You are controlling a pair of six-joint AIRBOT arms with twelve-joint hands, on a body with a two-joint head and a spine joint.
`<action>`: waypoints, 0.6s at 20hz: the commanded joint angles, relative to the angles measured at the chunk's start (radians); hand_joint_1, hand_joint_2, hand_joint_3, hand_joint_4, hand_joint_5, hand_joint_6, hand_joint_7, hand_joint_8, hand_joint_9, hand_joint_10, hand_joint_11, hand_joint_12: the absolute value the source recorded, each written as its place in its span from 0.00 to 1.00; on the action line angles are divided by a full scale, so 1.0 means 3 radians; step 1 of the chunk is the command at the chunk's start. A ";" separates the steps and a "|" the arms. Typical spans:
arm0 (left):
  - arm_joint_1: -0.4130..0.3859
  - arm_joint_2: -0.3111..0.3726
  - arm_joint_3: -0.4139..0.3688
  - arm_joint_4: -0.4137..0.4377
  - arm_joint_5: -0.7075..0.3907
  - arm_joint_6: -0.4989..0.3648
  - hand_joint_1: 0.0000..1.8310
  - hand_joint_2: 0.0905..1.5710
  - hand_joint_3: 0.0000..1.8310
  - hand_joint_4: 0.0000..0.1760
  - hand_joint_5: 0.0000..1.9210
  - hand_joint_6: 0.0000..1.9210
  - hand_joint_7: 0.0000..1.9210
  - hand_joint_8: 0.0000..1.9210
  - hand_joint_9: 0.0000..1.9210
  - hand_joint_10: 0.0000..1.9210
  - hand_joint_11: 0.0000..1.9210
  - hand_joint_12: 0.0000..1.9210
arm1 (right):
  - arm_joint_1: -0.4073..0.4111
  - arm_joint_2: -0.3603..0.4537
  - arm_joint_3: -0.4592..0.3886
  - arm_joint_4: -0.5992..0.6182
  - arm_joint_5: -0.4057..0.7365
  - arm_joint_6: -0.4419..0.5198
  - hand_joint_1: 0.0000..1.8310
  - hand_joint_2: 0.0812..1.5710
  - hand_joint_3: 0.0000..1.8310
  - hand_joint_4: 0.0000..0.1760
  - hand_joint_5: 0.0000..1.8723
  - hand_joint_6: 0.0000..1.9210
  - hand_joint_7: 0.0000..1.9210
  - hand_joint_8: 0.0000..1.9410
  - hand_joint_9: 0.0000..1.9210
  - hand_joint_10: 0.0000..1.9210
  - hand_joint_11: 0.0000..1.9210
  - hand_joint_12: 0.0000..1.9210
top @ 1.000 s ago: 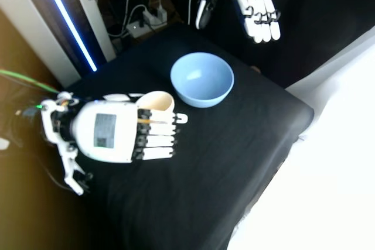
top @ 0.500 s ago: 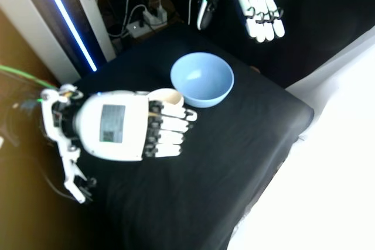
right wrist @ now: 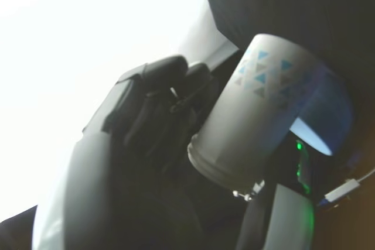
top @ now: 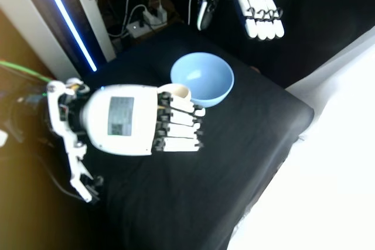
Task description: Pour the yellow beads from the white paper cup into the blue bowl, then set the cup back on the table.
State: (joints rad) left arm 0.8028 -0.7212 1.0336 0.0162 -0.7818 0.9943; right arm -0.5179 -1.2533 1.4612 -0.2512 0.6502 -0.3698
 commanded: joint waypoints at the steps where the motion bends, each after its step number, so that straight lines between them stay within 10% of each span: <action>1: -0.0050 -0.0009 0.0016 -0.0059 -0.0375 -0.0014 0.24 0.65 0.00 0.00 0.00 0.00 0.04 0.00 0.05 0.01 0.02 0.01 | 0.0088 -0.0017 0.0006 0.0042 0.0377 0.0011 0.56 0.56 0.00 0.00 0.49 0.00 0.54 0.09 0.40 0.52 0.31 0.85; 2: -0.0055 -0.0010 0.0017 -0.0055 -0.0371 -0.0014 0.25 0.64 0.00 0.00 0.00 0.00 0.04 0.00 0.06 0.01 0.02 0.01 | 0.0129 -0.0018 0.0007 0.0016 0.0364 0.0011 0.56 0.54 0.00 0.00 0.51 0.00 0.47 0.48 0.44 0.73 0.40 0.94; 3: -0.0057 -0.0010 0.0017 -0.0054 -0.0370 -0.0014 0.25 0.63 0.00 0.00 0.00 0.00 0.04 0.00 0.05 0.00 0.03 0.01 | 0.0143 -0.0018 0.0007 0.0009 0.0360 0.0011 0.57 0.54 0.00 0.00 0.51 0.00 0.43 0.51 0.38 0.72 0.33 0.95; 6: -0.0064 -0.0012 0.0021 -0.0052 -0.0360 -0.0014 0.24 0.64 0.00 0.00 0.00 0.00 0.04 0.00 0.04 0.00 0.03 0.01 | 0.0186 -0.0023 0.0008 -0.0009 0.0358 0.0011 0.58 0.54 0.00 0.00 0.53 0.00 0.43 0.25 0.34 0.42 0.19 0.85; 10: -0.0076 -0.0025 0.0027 -0.0041 -0.0342 -0.0014 0.25 0.63 0.00 0.00 0.00 0.00 0.03 0.00 0.03 0.00 0.00 0.00 | 0.0218 -0.0056 0.0010 -0.0045 0.0340 0.0011 0.56 0.55 0.00 0.00 0.51 0.00 0.47 0.16 0.38 0.49 0.29 0.88; 12: -0.0083 -0.0031 0.0030 -0.0036 -0.0332 -0.0014 0.24 0.64 0.00 0.00 0.00 0.00 0.03 0.00 0.03 0.00 0.01 0.01 | 0.0225 -0.0088 0.0010 -0.0074 0.0338 0.0011 0.55 0.57 0.00 0.00 0.49 0.00 0.47 0.27 0.41 0.57 0.34 0.88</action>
State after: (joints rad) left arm 0.7910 -0.7277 1.0386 0.0246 -0.7635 0.9943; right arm -0.4747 -1.2808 1.4631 -0.3016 0.6376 -0.3695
